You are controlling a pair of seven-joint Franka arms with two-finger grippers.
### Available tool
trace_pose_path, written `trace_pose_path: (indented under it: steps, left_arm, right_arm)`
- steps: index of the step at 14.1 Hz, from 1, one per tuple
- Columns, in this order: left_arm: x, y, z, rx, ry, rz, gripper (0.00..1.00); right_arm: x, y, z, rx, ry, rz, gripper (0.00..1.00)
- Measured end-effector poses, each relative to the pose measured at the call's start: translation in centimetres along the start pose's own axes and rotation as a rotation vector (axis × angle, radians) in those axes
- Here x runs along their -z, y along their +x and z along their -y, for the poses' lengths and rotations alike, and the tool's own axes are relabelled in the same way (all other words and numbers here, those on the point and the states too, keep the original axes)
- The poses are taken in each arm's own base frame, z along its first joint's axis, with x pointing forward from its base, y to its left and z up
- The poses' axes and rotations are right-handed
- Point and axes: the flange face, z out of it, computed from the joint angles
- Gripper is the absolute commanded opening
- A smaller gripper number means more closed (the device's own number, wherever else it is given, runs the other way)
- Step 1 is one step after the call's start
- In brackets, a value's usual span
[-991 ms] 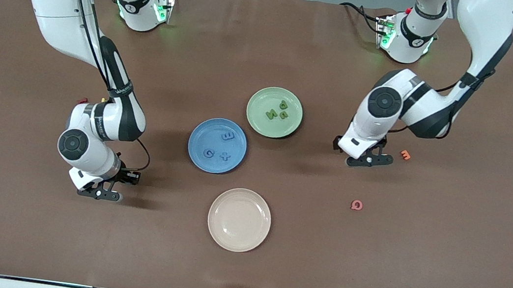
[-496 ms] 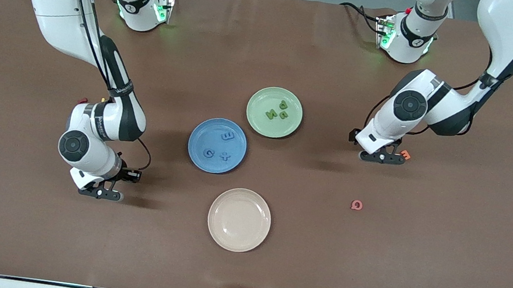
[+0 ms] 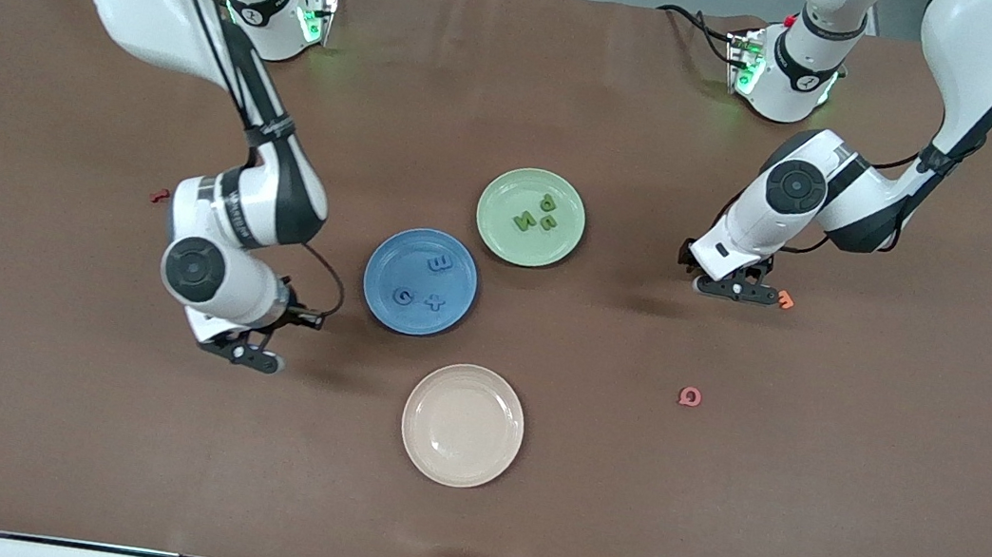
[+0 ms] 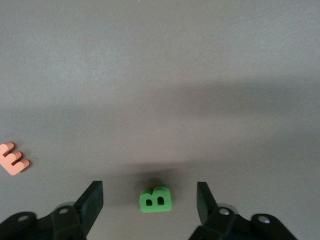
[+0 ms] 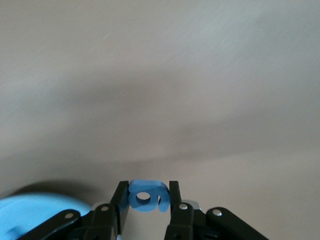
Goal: Sort letters by color into matching plates
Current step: 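Grasp blue g with the right gripper while the left gripper reaches green B, then release g on the blue plate while the left gripper grasps green B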
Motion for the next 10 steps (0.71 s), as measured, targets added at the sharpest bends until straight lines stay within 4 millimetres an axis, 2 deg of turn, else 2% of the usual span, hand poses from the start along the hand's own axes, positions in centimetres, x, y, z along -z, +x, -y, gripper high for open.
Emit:
trace_pose_path:
  steps: [2, 4, 7, 8, 9, 10]
  left_arm:
    - [-0.4, -0.3, 0.4, 0.006, 0.000, 0.009, 0.70]
    - [-0.6, -0.7, 0.4, 0.004, 0.001, 0.016, 0.66]
    - [-1.0, -1.1, 0.3, 0.000, 0.002, 0.027, 0.66]
    - [-1.1, -1.2, 0.3, -0.001, 0.001, 0.030, 0.65]
    - [-1.2, -1.3, 0.3, -0.001, -0.001, 0.032, 0.64]
    - [-1.3, -1.3, 0.2, -0.002, -0.004, 0.034, 0.64]
  right_arm:
    - [-0.3, -2.5, 3.1, -0.055, 0.009, 0.019, 0.00]
    - [-1.3, -5.0, 5.3, -0.092, -0.010, 0.041, 0.01]
    - [-2.3, -7.5, 7.1, -0.130, -0.049, 0.068, 0.01]
    - [-2.4, -8.0, 7.6, -0.138, -0.054, 0.069, 0.05]
    - [-2.4, -8.4, 7.9, -0.140, -0.056, 0.069, 0.46]
    - [-2.5, -8.6, 8.1, -0.143, -0.058, 0.069, 0.99]
